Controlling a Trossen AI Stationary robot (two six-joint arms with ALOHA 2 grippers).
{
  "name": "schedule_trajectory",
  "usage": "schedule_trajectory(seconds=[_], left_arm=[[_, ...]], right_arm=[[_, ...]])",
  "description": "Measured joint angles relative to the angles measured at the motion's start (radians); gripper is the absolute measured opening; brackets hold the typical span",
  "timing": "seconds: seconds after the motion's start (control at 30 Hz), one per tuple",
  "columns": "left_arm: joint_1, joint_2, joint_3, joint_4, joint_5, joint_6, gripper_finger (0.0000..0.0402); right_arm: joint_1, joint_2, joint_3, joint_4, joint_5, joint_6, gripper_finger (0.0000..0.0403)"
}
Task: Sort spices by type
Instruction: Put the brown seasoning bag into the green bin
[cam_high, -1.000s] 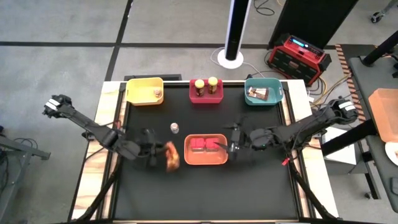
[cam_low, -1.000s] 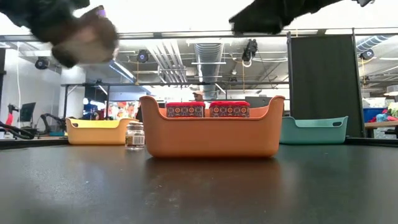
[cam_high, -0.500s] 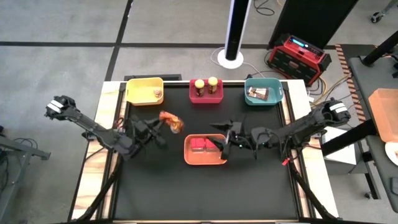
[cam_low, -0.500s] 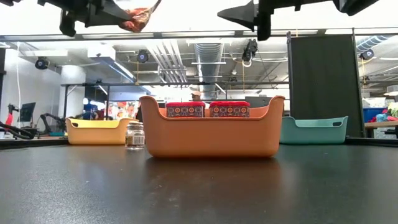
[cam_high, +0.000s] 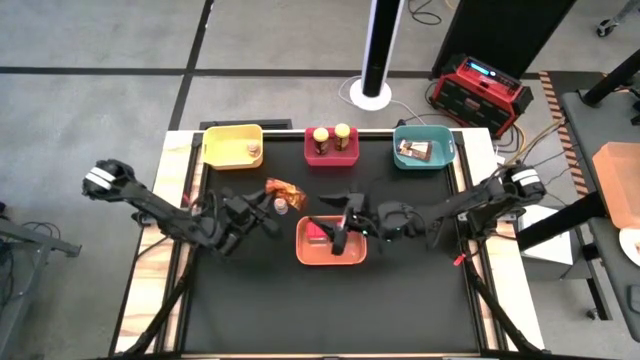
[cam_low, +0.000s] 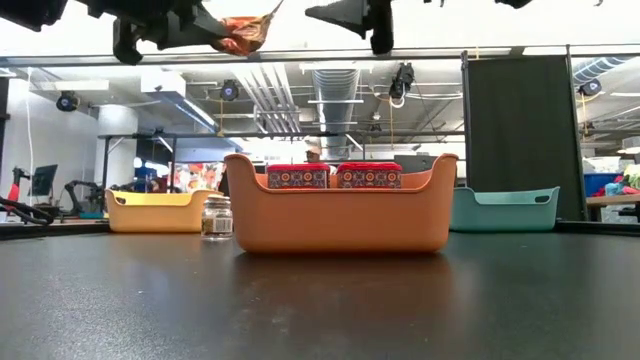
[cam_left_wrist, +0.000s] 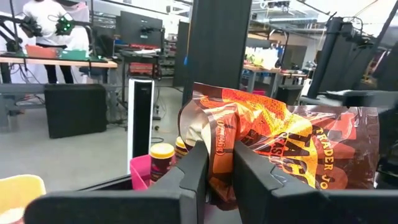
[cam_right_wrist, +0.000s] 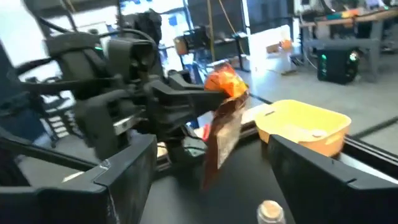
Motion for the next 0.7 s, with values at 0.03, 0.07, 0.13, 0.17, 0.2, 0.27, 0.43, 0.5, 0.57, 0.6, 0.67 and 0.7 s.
schedule_trajectory(seconds=[0.03, 0.07, 0.13, 0.17, 0.2, 0.27, 0.43, 0.5, 0.57, 0.6, 0.67, 0.7], left_arm=[[0.000, 0.005, 0.000, 0.006, 0.000, 0.000, 0.0045], [0.000, 0.009, 0.000, 0.013, 0.000, 0.000, 0.0045], [0.000, 0.020, 0.000, 0.031, 0.001, 0.000, 0.0045], [0.002, 0.025, 0.000, 0.039, 0.002, 0.000, 0.0045], [0.002, 0.030, 0.000, 0.045, 0.008, 0.000, 0.0045], [0.011, 0.038, 0.000, 0.062, 0.038, 0.000, 0.0045], [0.038, 0.058, 0.000, 0.121, 0.128, -0.004, 0.0045], [0.042, 0.062, 0.001, 0.135, 0.153, -0.004, 0.0045], [0.046, 0.068, 0.001, 0.146, 0.164, -0.004, 0.0045], [0.046, 0.069, 0.001, 0.144, 0.166, -0.004, 0.0045], [0.046, 0.070, 0.001, 0.143, 0.186, -0.004, 0.0045], [0.046, 0.069, 0.001, 0.144, 0.190, -0.004, 0.0045]], right_arm=[[-0.006, 0.003, 0.013, -0.035, 0.001, 0.007, 0.0295], [-0.010, 0.005, 0.025, -0.057, 0.003, 0.011, 0.0299], [-0.010, 0.006, 0.037, -0.079, 0.003, 0.006, 0.0307], [-0.009, 0.006, 0.041, -0.080, 0.000, -0.003, 0.0310], [-0.009, 0.013, 0.044, -0.076, 0.000, -0.014, 0.0313], [-0.008, 0.023, 0.052, -0.075, -0.003, -0.027, 0.0317], [-0.011, 0.071, 0.089, -0.083, 0.003, -0.060, 0.0316], [-0.013, 0.100, 0.116, -0.071, -0.001, -0.085, 0.0309], [-0.013, 0.123, 0.134, -0.082, 0.014, -0.114, 0.0298], [-0.013, 0.135, 0.149, -0.079, 0.027, -0.129, 0.0291], [-0.013, 0.150, 0.168, -0.082, 0.056, -0.157, 0.0272], [-0.013, 0.157, 0.178, -0.078, 0.068, -0.167, 0.0258]])
